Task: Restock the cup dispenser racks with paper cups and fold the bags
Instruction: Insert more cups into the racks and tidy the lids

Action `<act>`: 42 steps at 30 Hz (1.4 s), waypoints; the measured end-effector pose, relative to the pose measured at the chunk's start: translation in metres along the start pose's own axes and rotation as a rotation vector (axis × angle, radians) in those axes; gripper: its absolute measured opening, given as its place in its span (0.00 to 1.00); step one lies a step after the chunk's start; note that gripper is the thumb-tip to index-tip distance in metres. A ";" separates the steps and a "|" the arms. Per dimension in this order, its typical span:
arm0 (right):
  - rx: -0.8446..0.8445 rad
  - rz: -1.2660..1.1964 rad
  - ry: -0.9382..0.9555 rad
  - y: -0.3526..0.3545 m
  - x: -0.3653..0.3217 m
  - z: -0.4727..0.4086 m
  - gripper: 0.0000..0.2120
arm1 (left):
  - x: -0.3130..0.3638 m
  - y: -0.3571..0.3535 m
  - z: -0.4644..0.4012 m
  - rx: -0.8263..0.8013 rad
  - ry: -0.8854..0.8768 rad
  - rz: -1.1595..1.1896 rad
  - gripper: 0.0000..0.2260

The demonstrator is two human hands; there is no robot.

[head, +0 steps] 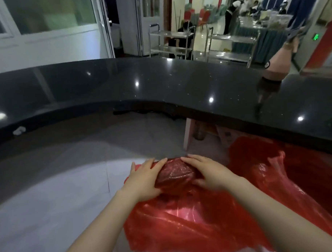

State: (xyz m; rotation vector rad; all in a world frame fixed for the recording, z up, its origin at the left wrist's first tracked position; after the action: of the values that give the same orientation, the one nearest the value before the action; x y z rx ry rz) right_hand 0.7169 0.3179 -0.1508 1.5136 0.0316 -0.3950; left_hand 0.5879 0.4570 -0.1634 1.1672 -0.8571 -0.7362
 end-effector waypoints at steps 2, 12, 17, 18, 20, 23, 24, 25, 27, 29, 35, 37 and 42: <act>0.033 -0.114 0.003 0.007 0.007 -0.011 0.30 | -0.010 0.000 -0.011 -0.052 -0.018 0.186 0.39; 0.295 -0.375 -0.187 -0.014 0.042 -0.014 0.15 | -0.008 -0.001 -0.038 -0.076 -0.016 0.770 0.11; 0.155 -0.035 -0.238 -0.033 0.053 -0.003 0.19 | -0.020 -0.009 -0.038 -0.176 0.082 0.847 0.06; 0.137 -0.003 -0.265 -0.034 0.055 0.001 0.21 | -0.022 -0.015 -0.036 -0.216 0.100 0.798 0.05; 0.188 -0.051 -0.283 -0.028 0.055 0.008 0.25 | -0.025 -0.022 -0.032 -0.239 0.110 0.764 0.07; 0.336 -0.398 -0.178 -0.004 0.040 0.025 0.33 | -0.032 -0.013 -0.025 -0.083 0.152 0.832 0.12; 0.385 -0.458 -0.142 0.008 0.034 0.033 0.33 | -0.035 -0.006 -0.022 0.008 0.166 0.841 0.13; 0.444 -0.477 -0.120 0.020 0.028 0.044 0.31 | -0.037 0.005 -0.017 0.099 0.174 0.843 0.14; 0.569 -0.448 -0.104 0.037 0.017 0.068 0.24 | -0.035 0.029 -0.006 0.236 0.168 0.854 0.14; 0.652 -0.368 -0.113 0.045 0.004 0.091 0.17 | -0.021 0.055 0.012 0.311 0.078 0.853 0.14; 0.589 -0.191 -0.205 0.024 -0.027 0.138 0.12 | 0.046 0.064 0.070 0.190 -0.339 0.572 0.17; 0.549 -0.202 -0.239 0.008 -0.033 0.148 0.11 | 0.049 0.046 0.084 0.150 -0.380 0.509 0.17; 0.422 -0.268 -0.367 -0.035 -0.034 0.152 0.19 | 0.030 0.013 0.094 0.219 -0.283 0.407 0.15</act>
State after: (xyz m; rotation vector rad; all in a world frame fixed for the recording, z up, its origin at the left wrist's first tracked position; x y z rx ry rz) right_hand 0.6414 0.1782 -0.1648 1.8342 -0.1481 -0.9358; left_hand 0.5212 0.3906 -0.1298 1.0438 -1.3930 -0.4838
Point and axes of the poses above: each hand's wrist, its own z-axis away from the middle knuckle, its own y-axis out of the back of the hand, x = y × z, the point moved 7 cm from there along -z, towards the middle knuckle, and after that the axes turned 10 degrees about y, right-handed, at the moved point
